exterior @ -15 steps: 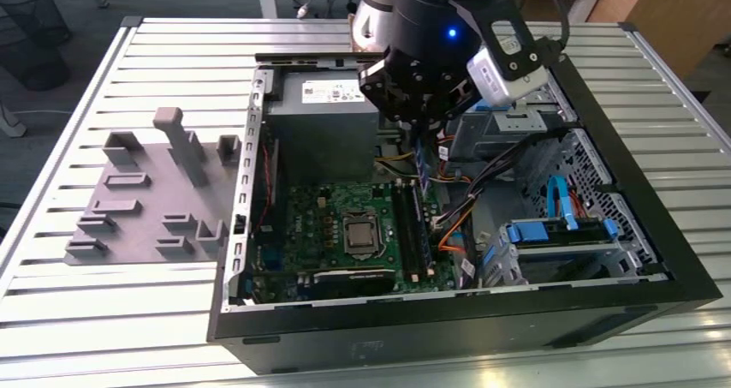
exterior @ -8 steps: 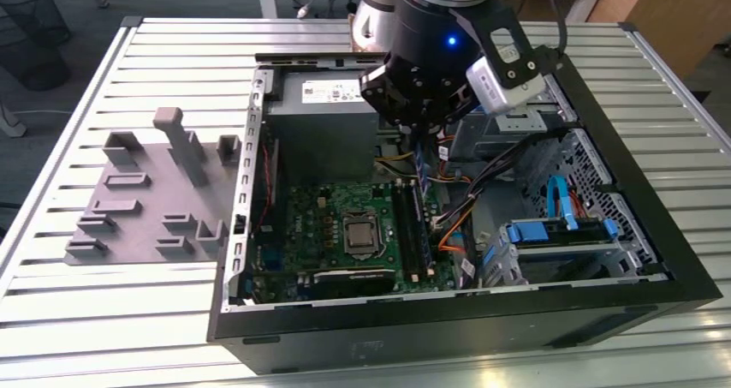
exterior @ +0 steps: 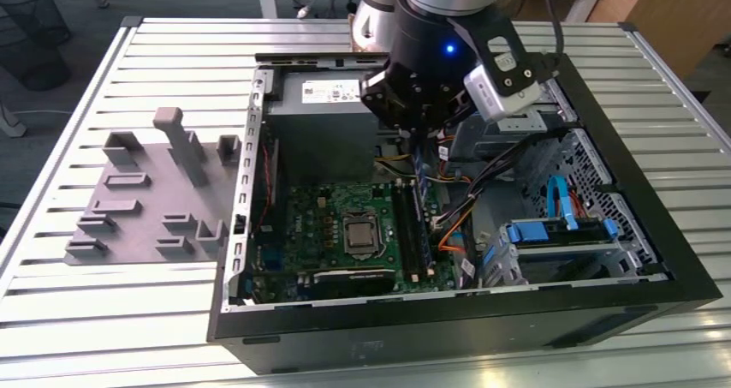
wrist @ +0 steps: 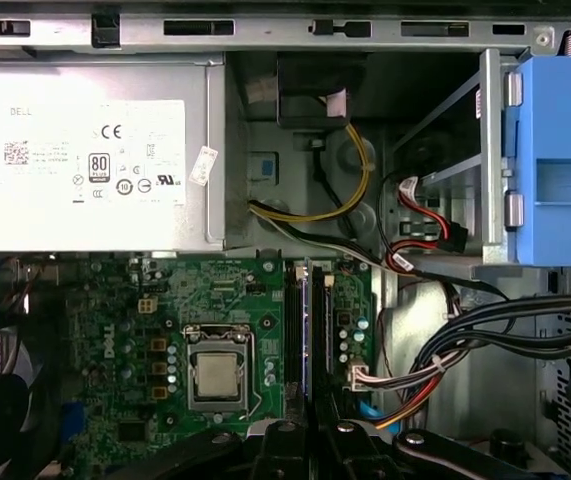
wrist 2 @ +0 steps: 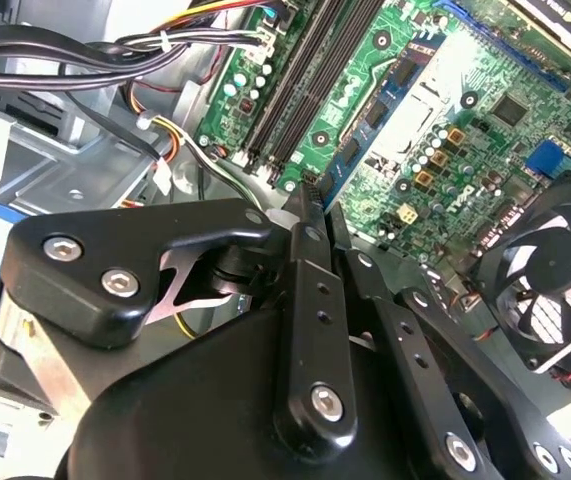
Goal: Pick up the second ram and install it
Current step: 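Insert the second ram into the second slot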
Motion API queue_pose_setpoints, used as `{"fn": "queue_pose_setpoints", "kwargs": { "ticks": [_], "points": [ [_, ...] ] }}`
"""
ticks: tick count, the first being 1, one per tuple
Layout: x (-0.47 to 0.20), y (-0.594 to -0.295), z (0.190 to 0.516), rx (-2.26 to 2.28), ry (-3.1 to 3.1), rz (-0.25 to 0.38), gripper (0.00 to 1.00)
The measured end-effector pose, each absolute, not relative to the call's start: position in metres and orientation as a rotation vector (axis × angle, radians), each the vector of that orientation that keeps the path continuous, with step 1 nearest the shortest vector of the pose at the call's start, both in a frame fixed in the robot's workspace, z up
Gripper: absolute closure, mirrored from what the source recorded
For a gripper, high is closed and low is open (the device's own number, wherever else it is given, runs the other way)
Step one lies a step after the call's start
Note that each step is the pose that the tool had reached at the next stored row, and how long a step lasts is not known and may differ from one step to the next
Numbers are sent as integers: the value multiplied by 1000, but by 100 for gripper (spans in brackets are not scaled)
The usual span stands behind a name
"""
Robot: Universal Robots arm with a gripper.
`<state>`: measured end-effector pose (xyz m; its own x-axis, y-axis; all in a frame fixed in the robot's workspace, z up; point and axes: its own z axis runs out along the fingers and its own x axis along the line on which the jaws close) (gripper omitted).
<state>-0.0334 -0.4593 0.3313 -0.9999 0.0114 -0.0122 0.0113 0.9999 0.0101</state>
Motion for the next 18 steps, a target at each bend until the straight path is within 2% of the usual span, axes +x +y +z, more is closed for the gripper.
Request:
{"fn": "queue_pose_setpoints", "kwargs": {
  "ticks": [18],
  "points": [
    [-33,-459,325,14,3133,19,86]
  ]
}}
